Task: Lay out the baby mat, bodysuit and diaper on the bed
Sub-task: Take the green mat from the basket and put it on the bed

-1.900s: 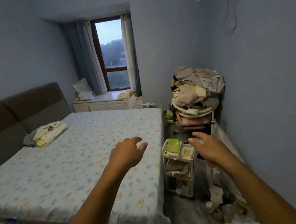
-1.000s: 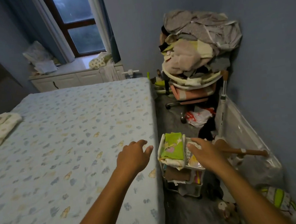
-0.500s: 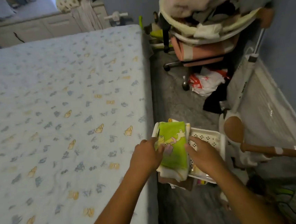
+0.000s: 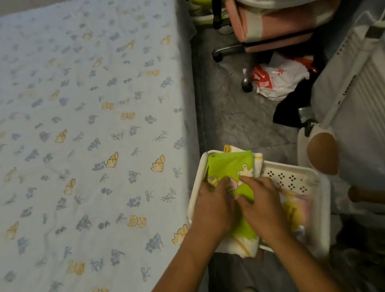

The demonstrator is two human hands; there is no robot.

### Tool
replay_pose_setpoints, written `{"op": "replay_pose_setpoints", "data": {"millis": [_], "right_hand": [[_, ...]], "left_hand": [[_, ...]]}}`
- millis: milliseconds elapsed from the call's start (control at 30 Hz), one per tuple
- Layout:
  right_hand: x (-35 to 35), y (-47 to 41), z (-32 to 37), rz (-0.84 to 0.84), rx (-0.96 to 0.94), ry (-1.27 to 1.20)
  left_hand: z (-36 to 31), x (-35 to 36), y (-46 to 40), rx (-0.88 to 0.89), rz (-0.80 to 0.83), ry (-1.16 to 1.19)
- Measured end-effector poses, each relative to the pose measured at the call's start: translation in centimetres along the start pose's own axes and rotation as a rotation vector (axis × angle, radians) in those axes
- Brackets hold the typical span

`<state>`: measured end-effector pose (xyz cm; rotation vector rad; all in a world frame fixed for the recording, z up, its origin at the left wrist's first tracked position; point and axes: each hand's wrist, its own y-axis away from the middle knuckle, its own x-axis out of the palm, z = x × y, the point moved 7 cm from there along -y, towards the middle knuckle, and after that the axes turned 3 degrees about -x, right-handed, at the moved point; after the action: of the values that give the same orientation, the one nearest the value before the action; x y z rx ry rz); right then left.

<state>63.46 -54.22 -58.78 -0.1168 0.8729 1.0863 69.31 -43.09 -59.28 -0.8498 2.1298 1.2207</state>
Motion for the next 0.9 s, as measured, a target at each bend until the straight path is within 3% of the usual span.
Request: {"op": "replay_pose_setpoints", "data": {"millis": [167, 267, 500, 667, 800, 900], "right_hand": [[1.4, -0.5, 0.2, 0.149, -0.005, -0.025], [0.9, -0.1, 1.7, 0.216, -0.039, -0.172], [-4.1, 2.5, 9.9, 0.299, -0.164, -0.48], [-3.7, 6.5, 18.9, 0.568, -0.232, -0.769], [-0.7, 10.6, 25.6, 0.705, -0.278, -0.821], [2.8, 13.5, 29.8, 0.664, -0.331, -0.671]], "left_hand": [[0.1, -0.1, 0.0, 0.061, -0.073, 0.025], [0.3, -0.5, 0.5, 0.048, -0.037, 0.128], [0.2, -6.1, 4.4, -0.074, 0.024, 0.858], [2.4, -11.4, 8.9, 0.009, 0.135, 1.534], [6.7, -15.7, 14.4, 0.069, 0.229, 1.78], [13.9, -18.9, 19.0, 0.052, -0.003, 1.688]]}}
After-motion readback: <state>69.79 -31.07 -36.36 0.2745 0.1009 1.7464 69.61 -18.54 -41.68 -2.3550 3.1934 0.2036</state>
